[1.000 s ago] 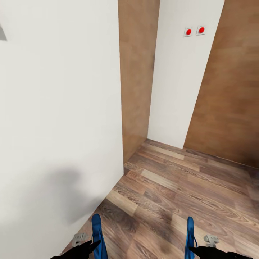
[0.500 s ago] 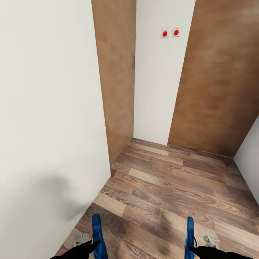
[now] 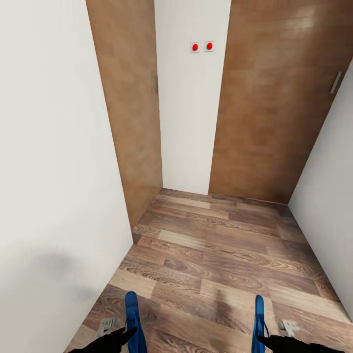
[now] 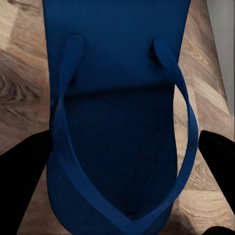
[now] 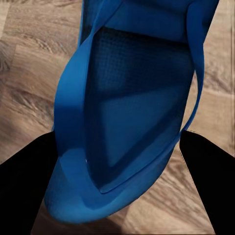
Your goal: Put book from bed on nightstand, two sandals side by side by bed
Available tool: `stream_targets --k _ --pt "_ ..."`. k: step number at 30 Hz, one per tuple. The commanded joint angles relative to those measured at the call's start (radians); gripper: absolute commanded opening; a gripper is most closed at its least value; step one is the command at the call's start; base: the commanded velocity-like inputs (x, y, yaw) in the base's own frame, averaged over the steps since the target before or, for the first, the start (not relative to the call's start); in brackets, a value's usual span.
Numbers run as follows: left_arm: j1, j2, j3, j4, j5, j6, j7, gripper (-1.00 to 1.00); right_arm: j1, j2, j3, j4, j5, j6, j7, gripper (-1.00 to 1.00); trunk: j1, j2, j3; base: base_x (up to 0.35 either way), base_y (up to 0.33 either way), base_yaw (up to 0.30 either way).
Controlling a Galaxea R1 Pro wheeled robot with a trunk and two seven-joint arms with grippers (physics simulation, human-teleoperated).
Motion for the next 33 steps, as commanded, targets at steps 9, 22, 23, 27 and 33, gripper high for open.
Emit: stream_targets --k 9,22,23,27,33 --pt "0.000 0.000 -0.001 0.001 0.003 -0.004 -0.003 -1.00 -0.001 0.000 -0.005 0.000 -0.005 0.009 0.003 -1.00 0.000 0.000 -0.001 0.000 0.000 -0.285" --pt "0.000 0.000 -0.001 0.001 0.003 -0.004 -0.003 -1.00 -0.001 0.000 -0.005 0.000 -0.005 0.009 0.004 -1.00 0.000 0.000 -0.001 0.000 0.000 -0.285" --pt "0.000 0.000 -0.001 0.001 0.003 -0.004 -0.003 -1.00 -0.001 0.000 -0.005 0.000 -0.005 0.009 0.004 -1.00 0.000 0.000 -0.001 0.000 0.000 -0.285" --pt "0.000 0.000 -0.001 0.001 0.003 -0.004 -0.003 -1.00 -0.001 0.000 -0.005 0.000 -0.005 0.009 0.004 -1.00 0.000 0.000 -0.001 0.000 0.000 -0.285" --pt "0.000 0.000 -0.001 0.001 0.003 -0.004 -0.003 -1.00 -0.001 0.000 -0.005 0.000 -0.005 0.009 0.004 -1.00 0.000 0.000 -0.001 0.000 0.000 -0.285"
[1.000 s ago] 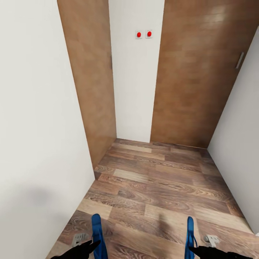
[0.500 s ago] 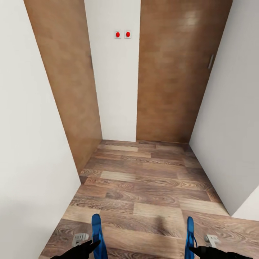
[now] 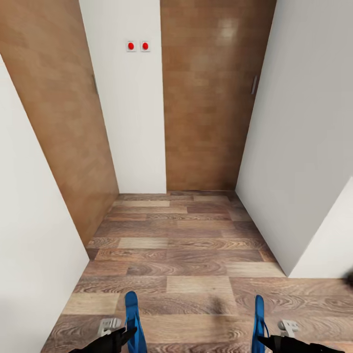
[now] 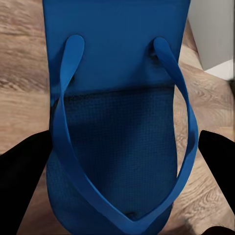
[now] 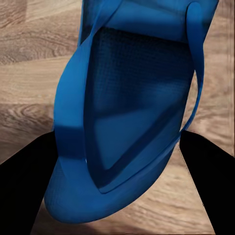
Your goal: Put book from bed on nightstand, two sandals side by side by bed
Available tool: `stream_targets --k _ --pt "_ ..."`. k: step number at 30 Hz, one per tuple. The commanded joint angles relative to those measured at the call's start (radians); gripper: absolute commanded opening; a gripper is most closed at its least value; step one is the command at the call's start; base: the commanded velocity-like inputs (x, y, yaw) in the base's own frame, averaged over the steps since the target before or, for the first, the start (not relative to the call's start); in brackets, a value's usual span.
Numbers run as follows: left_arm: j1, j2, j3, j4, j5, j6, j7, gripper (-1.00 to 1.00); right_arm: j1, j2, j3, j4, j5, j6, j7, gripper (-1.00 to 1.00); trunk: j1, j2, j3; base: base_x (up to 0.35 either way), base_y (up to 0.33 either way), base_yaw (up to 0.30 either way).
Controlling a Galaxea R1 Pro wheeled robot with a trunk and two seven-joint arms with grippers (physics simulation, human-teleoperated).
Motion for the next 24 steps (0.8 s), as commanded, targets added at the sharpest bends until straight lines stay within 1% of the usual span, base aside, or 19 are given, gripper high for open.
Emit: stream_targets --k 1,24 --pt "0.000 0.000 -0.002 0.001 0.003 -0.004 -0.003 -1.00 -0.001 0.000 -0.005 0.000 -0.005 0.009 0.003 -1.00 0.000 0.000 -0.001 0.000 0.000 -0.285" --pt "0.000 0.000 -0.002 0.001 0.001 -0.004 -0.003 -1.00 -0.001 0.000 -0.005 0.000 -0.005 0.009 0.003 -1.00 0.000 0.000 -0.001 0.000 0.000 -0.285"
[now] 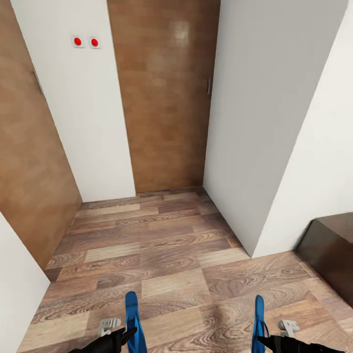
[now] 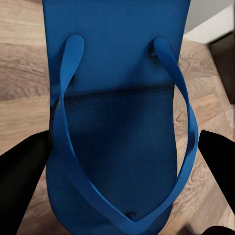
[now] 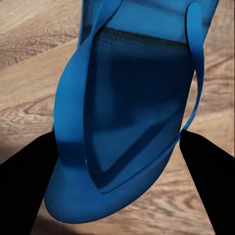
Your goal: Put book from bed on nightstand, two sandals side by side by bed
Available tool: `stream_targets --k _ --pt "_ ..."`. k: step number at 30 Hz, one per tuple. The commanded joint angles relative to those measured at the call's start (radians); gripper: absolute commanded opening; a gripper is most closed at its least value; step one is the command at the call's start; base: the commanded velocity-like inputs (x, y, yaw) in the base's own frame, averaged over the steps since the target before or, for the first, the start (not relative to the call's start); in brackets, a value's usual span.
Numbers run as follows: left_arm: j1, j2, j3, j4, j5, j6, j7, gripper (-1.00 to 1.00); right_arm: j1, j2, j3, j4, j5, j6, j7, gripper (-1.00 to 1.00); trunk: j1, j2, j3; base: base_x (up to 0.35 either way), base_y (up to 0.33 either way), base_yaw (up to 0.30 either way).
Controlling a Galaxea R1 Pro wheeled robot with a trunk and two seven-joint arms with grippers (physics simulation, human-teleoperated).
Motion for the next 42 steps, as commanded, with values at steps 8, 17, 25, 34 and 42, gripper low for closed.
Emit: stream_targets --k 8,17,25,34,42 --pt "-0.001 0.000 -0.002 0.001 0.003 -0.004 -0.003 -1.00 -0.001 0.000 -0.005 0.000 -0.005 0.009 0.003 -1.00 0.000 0.000 -0.001 0.000 0.000 -0.285" --pt "0.000 0.000 -0.002 0.001 0.003 -0.004 -0.003 -1.00 -0.001 0.000 -0.005 0.000 -0.005 0.009 0.003 -1.00 0.000 0.000 -0.001 0.000 0.000 -0.285" --pt "0.000 0.000 -0.002 0.001 0.003 -0.003 -0.004 -1.00 -0.001 0.000 -0.005 0.000 -0.005 0.009 0.004 -1.00 -0.002 0.001 0.018 0.000 0.000 -0.285" --pt "0.000 0.000 -0.002 0.001 0.003 -0.003 -0.004 -1.00 -0.001 0.000 -0.005 0.000 -0.005 0.009 0.005 -1.00 -0.003 0.001 0.022 0.000 0.000 -0.285" --pt "-0.001 0.000 -0.002 0.001 0.003 -0.003 -0.004 -1.00 -0.001 0.000 -0.005 0.000 -0.005 0.009 0.006 -1.00 -0.007 0.003 0.053 0.000 0.000 -0.285"
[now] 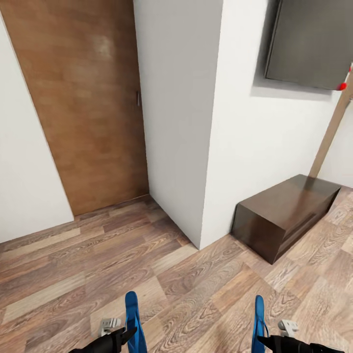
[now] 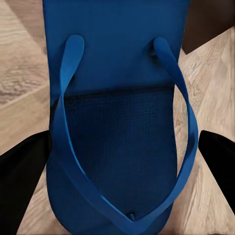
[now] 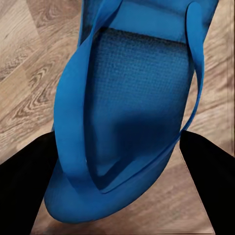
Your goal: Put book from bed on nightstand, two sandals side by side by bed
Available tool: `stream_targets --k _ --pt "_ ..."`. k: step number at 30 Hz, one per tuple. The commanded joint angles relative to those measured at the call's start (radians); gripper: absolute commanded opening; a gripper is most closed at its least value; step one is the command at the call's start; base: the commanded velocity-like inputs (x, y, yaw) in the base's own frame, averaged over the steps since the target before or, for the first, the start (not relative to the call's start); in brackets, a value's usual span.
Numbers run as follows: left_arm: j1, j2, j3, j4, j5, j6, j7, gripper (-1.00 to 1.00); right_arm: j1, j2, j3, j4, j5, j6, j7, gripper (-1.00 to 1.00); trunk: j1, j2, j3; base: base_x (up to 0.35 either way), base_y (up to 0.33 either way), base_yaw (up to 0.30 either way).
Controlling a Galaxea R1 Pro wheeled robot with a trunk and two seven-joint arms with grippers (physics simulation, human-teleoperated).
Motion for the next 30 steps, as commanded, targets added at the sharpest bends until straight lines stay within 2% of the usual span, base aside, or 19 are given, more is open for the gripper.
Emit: stream_targets --k 1,3,17,20,30 --pt "0.000 0.000 -0.003 0.001 0.002 -0.004 -0.003 -1.00 -0.001 0.000 -0.004 0.000 -0.005 0.009 0.004 -1.00 -0.001 0.000 0.003 0.000 0.000 -0.285" --pt "0.000 0.000 -0.003 0.001 0.002 -0.004 -0.003 -1.00 -0.001 0.000 -0.004 0.000 -0.005 0.009 0.004 -1.00 -0.002 0.001 0.011 0.000 0.000 -0.285" --pt "0.000 0.000 -0.003 0.001 0.002 -0.004 -0.003 -1.00 -0.001 0.000 -0.004 0.000 -0.005 0.009 0.004 -1.00 -0.052 0.092 0.051 0.000 0.000 -0.275" --pt "0.001 0.000 -0.003 0.001 0.002 -0.004 -0.003 -1.00 -0.001 0.000 -0.004 0.000 -0.005 0.009 0.003 -1.00 -0.052 0.092 0.051 0.000 0.000 -0.068" --pt "0.000 0.000 -0.003 0.001 0.002 -0.004 -0.003 -1.00 -0.001 0.000 -0.004 0.000 -0.005 0.009 0.002 -1.00 -0.090 0.162 0.083 0.000 0.000 -0.006"
